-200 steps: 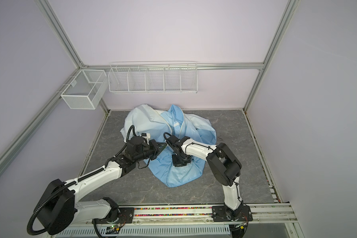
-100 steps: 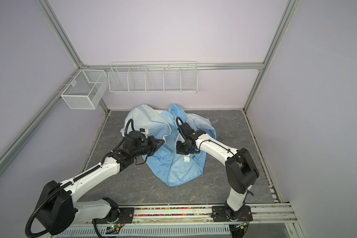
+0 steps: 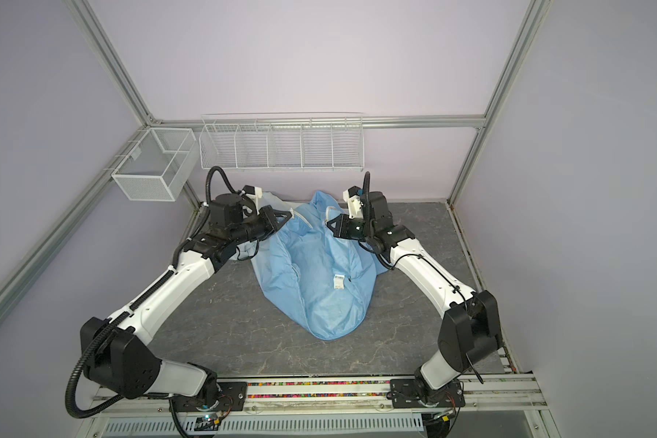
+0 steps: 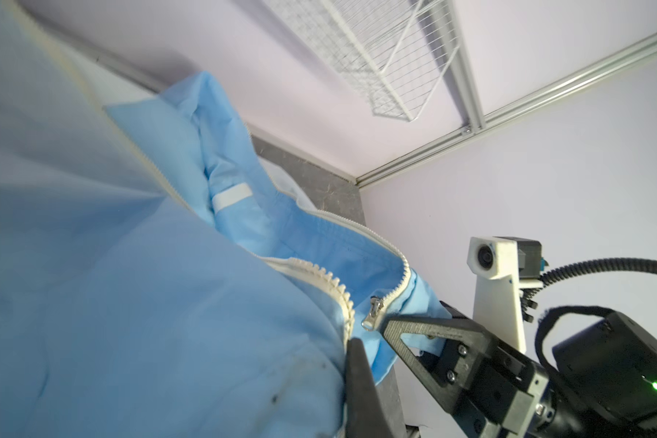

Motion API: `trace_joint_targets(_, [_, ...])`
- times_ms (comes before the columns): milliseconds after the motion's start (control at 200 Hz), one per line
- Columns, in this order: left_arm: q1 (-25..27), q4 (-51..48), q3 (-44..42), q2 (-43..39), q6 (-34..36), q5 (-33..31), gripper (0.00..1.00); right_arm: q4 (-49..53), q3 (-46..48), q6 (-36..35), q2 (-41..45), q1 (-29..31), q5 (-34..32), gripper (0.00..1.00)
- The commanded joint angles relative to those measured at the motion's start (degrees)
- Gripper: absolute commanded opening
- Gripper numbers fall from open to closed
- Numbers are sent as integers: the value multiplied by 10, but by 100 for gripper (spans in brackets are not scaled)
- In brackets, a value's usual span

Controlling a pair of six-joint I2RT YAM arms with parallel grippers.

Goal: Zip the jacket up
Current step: 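Lift both zipper edges high with both grippers, raising the jacket off the table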

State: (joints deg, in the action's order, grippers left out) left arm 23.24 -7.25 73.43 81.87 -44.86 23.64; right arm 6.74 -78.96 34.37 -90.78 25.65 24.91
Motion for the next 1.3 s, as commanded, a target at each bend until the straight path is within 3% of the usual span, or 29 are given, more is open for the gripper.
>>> trace_joint_targets(0, [-38, 75, 20, -2, -28, -9, 0, -227, 3, 99, -14, -29, 94, 7])
trace_joint_targets(130, [-65, 169, 46, 42, -121, 72, 0, -523, -16, 321, -103, -48, 164, 7])
trace_joint_targets(195, [-61, 286, 17, 47, -177, 67, 0, -653, -51, 418, -160, -45, 176, 7])
trace_joint_targets(250, [-60, 381, -13, 45, -204, 44, 0, -707, -88, 476, -199, -43, 180, 7])
trace_joint_targets(435, [-49, 406, -21, 30, -130, -7, 0, -677, -149, 453, -226, -33, 198, 7])
trace_joint_targets(645, [-45, 492, -22, 66, -189, 1, 0, -748, -176, 520, -246, -27, 213, 7])
trace_joint_targets(755, [-39, 547, -18, 85, -214, 8, 0, -837, -195, 573, -223, -25, 210, 7])
trace_joint_targets(785, [-35, 554, -20, 85, -214, 5, 0, -853, -188, 568, -204, -24, 216, 7])
trace_joint_targets(820, [-27, 550, -25, 82, -207, 0, 0, -814, -165, 513, -177, -21, 246, 7])
trace_joint_targets(895, [-7, 513, -29, 79, -177, -4, 0, -456, -109, 236, -123, -11, 273, 7])
trace_joint_targets(930, [-1, 502, -30, 85, -177, -1, 0, -373, -93, 170, -120, -12, 253, 7])
trace_joint_targets(970, [1, 505, -31, 93, -177, 4, 0, -398, -71, 187, -130, -18, 240, 7])
trace_joint_targets(1070, [2, 527, -42, 104, -196, -1, 0, -542, -51, 305, -159, -27, 223, 7])
trace_joint_targets(1210, [2, 496, -40, 102, -192, -7, 0, -477, -77, 232, -137, -7, 224, 7])
trace_joint_targets(1295, [2, 485, -39, 104, -198, 1, 0, -492, -83, 241, -134, -3, 224, 7])
